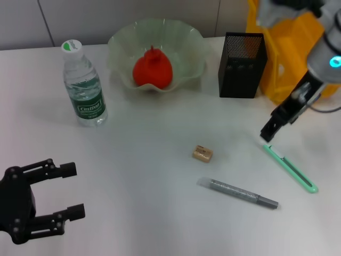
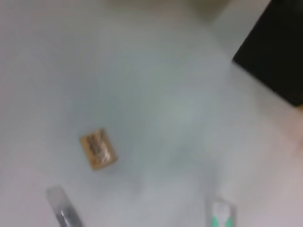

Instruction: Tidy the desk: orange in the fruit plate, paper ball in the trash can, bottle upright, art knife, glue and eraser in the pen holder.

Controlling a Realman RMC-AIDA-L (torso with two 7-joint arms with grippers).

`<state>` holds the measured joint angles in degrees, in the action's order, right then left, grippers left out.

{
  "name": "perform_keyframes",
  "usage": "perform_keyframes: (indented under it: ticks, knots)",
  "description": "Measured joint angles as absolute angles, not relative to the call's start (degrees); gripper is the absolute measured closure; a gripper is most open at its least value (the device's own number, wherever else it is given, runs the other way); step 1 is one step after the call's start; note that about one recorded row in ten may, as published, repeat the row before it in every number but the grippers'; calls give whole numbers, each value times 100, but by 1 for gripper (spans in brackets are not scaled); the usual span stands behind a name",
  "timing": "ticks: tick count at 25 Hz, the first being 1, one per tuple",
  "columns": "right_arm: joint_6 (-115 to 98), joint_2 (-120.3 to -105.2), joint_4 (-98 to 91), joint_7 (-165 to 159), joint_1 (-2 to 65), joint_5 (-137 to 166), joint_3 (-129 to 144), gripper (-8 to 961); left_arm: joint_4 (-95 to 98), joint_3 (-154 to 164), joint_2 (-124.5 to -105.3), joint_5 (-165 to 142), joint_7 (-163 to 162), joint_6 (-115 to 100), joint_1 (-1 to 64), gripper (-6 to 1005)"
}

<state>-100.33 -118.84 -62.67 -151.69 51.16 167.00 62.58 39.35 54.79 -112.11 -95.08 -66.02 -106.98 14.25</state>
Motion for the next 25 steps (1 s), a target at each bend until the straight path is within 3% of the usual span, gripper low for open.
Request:
perform_keyframes:
  ticks: [17, 25]
  knots:
    - [-8887, -11891, -4913, -15684, 5247, 16724, 7253, 184, 3788, 5495, -11317, -9527, -6480, -10637, 1407, 231]
    - [-8747, -11898, -4724, -15728, 5258, 16726, 7353, 228, 3788, 5493, -11330, -9528, -6477, -10577, 1419, 231]
